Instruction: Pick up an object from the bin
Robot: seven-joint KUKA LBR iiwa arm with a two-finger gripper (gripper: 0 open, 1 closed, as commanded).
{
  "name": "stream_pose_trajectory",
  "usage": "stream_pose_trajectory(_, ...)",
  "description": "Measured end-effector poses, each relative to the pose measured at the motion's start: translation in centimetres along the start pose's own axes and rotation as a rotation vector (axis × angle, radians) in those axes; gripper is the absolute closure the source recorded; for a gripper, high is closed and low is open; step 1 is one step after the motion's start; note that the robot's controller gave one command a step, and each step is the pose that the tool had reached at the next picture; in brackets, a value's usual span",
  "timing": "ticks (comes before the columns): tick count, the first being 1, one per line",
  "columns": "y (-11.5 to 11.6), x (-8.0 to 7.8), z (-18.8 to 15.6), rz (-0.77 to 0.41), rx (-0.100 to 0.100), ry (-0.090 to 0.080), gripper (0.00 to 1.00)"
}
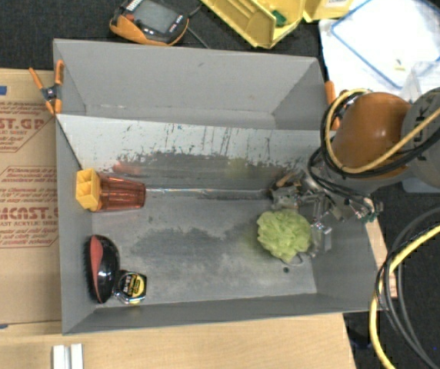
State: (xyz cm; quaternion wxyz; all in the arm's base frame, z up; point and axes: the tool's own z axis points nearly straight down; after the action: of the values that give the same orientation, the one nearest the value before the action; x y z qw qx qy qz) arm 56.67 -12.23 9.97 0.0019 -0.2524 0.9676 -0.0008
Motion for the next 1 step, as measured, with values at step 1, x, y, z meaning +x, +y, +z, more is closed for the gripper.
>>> stream_pose_trajectory(1, 1.11, 0.54, 2.96, -0.332, 0.003, -0.006, 0.0)
